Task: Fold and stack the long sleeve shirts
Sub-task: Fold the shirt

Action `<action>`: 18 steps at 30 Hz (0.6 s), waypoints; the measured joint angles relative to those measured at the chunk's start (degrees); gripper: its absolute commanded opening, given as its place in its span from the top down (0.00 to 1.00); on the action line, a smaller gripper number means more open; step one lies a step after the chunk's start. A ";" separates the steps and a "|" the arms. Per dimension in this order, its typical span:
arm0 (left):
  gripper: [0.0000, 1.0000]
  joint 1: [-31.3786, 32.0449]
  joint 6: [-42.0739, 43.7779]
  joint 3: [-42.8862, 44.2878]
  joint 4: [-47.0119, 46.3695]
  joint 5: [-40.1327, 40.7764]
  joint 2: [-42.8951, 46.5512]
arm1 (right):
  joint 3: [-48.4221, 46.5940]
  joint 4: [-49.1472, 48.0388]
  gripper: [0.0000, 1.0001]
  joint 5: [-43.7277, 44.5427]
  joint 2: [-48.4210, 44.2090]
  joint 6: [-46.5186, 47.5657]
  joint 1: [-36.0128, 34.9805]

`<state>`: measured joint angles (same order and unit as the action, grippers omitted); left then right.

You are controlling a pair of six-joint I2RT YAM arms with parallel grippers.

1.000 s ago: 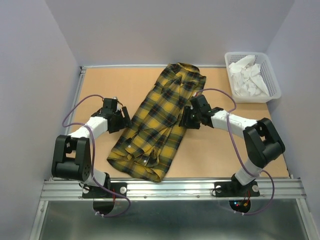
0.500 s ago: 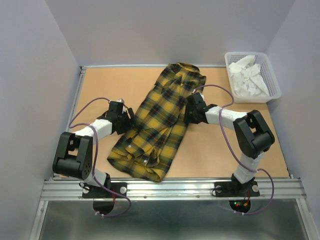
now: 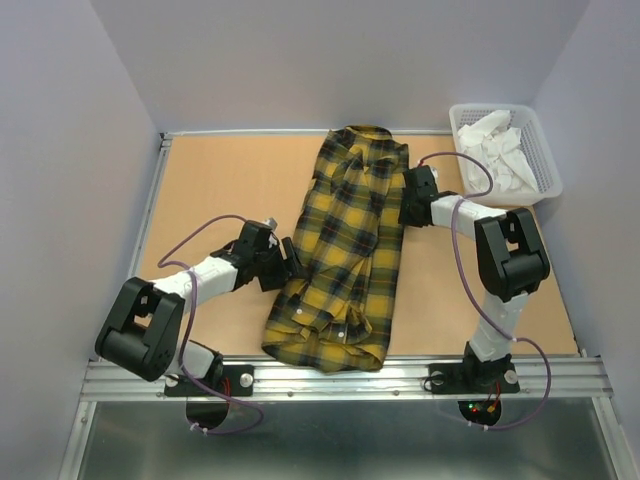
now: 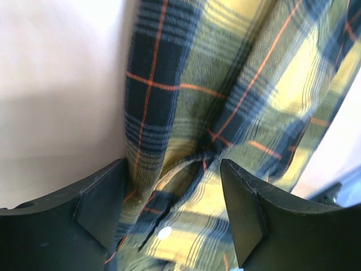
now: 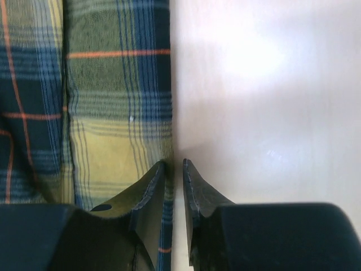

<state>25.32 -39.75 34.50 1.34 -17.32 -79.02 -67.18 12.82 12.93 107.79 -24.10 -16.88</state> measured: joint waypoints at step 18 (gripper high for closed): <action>0.20 1.09 4.33 4.74 17.18 9.51 10.86 | 11.63 7.30 0.55 -13.92 -24.13 -2.54 0.66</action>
<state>26.41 -35.42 39.24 18.52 -7.81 -68.16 -55.55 20.12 -0.99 83.66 -26.63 -16.23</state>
